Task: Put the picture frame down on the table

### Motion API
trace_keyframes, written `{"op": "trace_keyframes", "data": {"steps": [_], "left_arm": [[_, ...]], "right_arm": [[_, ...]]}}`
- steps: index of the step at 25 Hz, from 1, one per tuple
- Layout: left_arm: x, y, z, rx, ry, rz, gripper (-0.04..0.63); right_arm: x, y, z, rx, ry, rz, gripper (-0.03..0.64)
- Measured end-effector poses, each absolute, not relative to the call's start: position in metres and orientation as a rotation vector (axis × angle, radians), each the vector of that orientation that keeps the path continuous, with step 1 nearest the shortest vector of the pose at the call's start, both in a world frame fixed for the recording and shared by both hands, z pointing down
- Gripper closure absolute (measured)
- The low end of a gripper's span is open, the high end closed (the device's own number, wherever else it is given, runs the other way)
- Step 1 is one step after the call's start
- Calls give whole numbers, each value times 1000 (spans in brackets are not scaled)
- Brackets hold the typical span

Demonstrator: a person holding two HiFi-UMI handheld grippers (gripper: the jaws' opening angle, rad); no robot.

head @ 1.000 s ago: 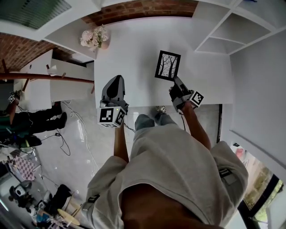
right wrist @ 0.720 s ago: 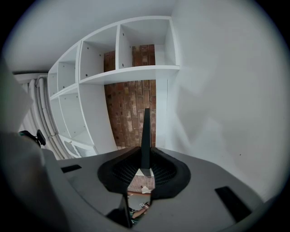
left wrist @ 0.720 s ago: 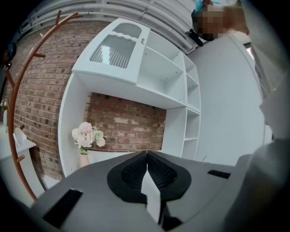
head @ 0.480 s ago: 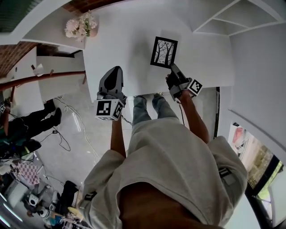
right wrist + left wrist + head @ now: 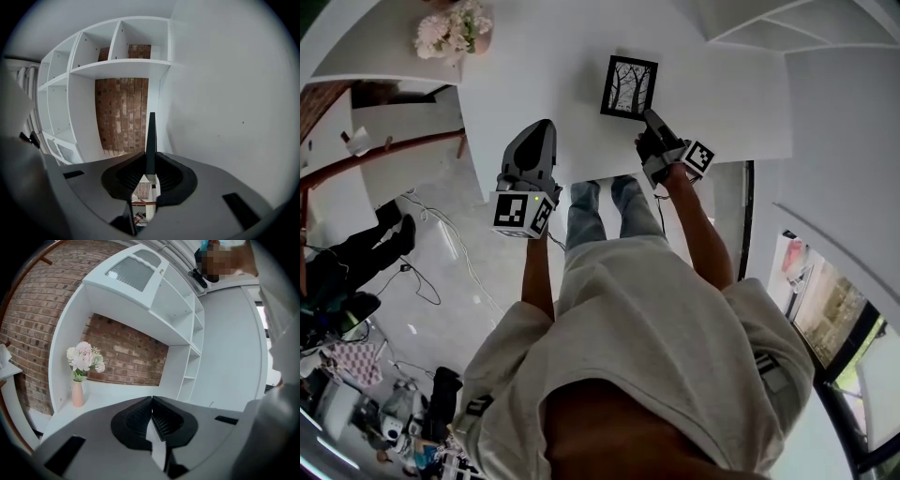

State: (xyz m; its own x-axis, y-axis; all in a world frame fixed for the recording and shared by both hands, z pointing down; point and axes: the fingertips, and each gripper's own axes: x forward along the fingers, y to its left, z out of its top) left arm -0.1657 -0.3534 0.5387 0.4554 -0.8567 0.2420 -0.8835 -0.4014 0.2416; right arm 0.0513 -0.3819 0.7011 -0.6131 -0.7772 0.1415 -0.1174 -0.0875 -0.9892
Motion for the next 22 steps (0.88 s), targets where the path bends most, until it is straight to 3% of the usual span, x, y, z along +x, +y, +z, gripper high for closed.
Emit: {"op": "trace_keyframes", "data": {"steps": [22], "left_arm": [[-182, -324, 542, 2310, -1519, 54, 578]], "right_arm": [[10, -438, 723, -1106, 1625, -1812, 528]]}}
